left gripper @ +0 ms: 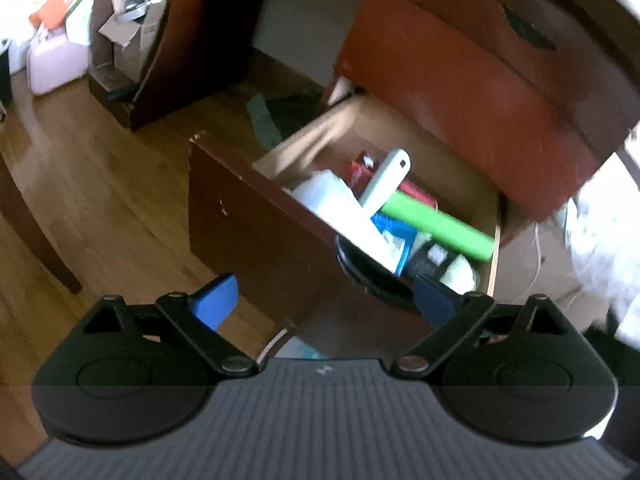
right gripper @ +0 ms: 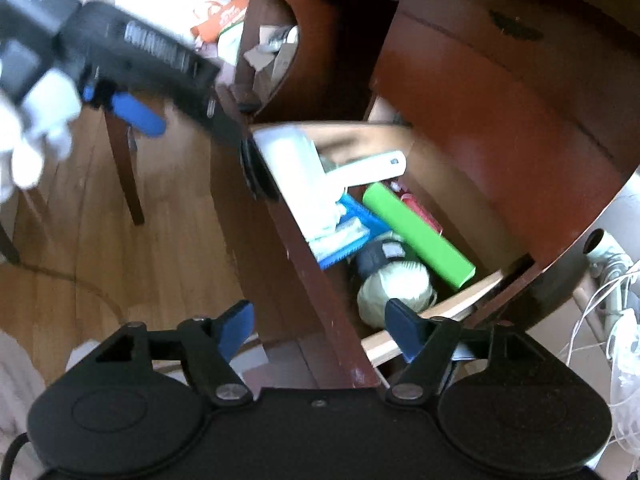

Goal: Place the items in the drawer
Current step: 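Withdraw the left gripper from the drawer toward its front panel, then press the left gripper against the drawer's front panel beside the handle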

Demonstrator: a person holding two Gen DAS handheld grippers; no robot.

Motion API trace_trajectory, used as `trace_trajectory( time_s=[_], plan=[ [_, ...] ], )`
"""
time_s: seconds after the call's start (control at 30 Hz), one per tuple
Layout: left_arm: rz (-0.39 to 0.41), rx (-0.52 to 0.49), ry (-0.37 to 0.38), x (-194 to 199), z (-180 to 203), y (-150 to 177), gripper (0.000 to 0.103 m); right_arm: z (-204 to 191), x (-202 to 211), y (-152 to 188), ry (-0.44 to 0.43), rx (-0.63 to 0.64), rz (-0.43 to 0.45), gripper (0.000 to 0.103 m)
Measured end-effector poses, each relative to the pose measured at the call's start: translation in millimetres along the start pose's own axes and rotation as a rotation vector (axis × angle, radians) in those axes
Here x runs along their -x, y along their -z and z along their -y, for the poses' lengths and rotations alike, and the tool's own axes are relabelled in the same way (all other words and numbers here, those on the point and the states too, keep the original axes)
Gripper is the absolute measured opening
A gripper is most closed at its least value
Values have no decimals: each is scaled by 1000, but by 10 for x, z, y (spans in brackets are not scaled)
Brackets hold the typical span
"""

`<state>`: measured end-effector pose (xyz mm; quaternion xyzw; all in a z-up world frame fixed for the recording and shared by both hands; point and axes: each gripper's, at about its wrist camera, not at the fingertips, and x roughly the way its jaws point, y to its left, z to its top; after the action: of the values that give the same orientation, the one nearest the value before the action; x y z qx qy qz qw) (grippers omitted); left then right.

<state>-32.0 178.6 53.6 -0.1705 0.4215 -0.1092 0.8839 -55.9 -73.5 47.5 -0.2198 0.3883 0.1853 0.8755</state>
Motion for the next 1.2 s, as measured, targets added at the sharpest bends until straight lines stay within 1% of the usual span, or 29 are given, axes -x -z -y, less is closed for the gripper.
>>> trace_trajectory(
  time_s=[0.03,0.07,0.1,0.17,0.27,0.3,0.37,0.4,0.43,0.47,0.5,0.57,0.6,0.63,0.7,0.77,0.8,0.83,0.87,0.9,0.93,0.97,1.0,1.03,1.07,1.1,1.13,1.2],
  plan=[
    [12,28,8,-6,-31,-19,96,5,-21,17,1,7,-13,57],
    [22,59,12,-18,-55,-30,96,1,-37,45,5,14,-22,48],
    [27,79,13,-37,-72,-30,96,-18,-50,73,13,19,-24,48],
    [39,107,6,-100,-74,-12,96,-44,-39,98,34,35,-18,44],
    [110,139,-47,-151,-34,33,96,-91,-19,139,49,39,5,42],
    [111,140,-64,-171,-3,34,96,-116,-26,144,61,47,6,41],
    [98,159,-47,-212,40,15,93,-177,-47,160,91,67,9,41],
    [113,169,-42,-202,57,11,83,-221,-73,170,117,88,12,41],
    [128,157,-42,-187,77,-3,57,-266,-99,180,142,108,15,42],
    [141,131,-44,-174,127,-22,52,-332,-111,201,172,137,19,44],
    [153,100,-41,-170,186,-40,52,-378,-115,209,195,155,22,44],
    [133,72,-29,-212,244,-51,52,-414,-122,229,217,166,30,45],
    [113,71,-33,-259,250,-41,53,-395,-111,232,207,162,35,46],
    [90,74,-46,-311,241,-30,58,-377,-100,234,197,157,39,47],
    [53,102,-55,-397,176,-19,61,-317,-79,228,170,126,44,48],
    [33,154,-59,-441,76,-14,70,-284,-73,222,152,100,46,51],
    [26,179,-67,-456,28,-15,84,-297,-84,225,152,104,45,53],
    [19,205,-73,-471,-22,-18,93,-310,-95,228,151,108,44,57],
    [8,230,-72,-487,-79,-24,93,-337,-112,232,152,116,42,62],
    [3,251,-65,-495,-136,-23,93,-364,-131,236,160,129,40,64],
    [7,259,-59,-502,-174,-31,90,-392,-151,239,167,142,38,64],
    [27,237,-58,-487,-179,-62,89,-413,-158,241,179,155,36,60],
    [47,213,-58,-472,-180,-95,85,-394,-150,241,179,155,44,57],
    [66,173,-62,-453,-157,-132,79,-374,-142,241,179,155,52,51],
    [80,137,-63,-435,-143,-165,76,-327,-125,236,164,136,62,45],
    [86,121,-62,-434,-148,-184,71,-280,-112,229,150,114,63,43],
    [79,130,-66,-452,-175,-177,69,-233,-99,222,135,93,63,42],
    [67,142,-78,-495,-197,-151,65,-230,-91,232,133,92,65,42]
  ],
)
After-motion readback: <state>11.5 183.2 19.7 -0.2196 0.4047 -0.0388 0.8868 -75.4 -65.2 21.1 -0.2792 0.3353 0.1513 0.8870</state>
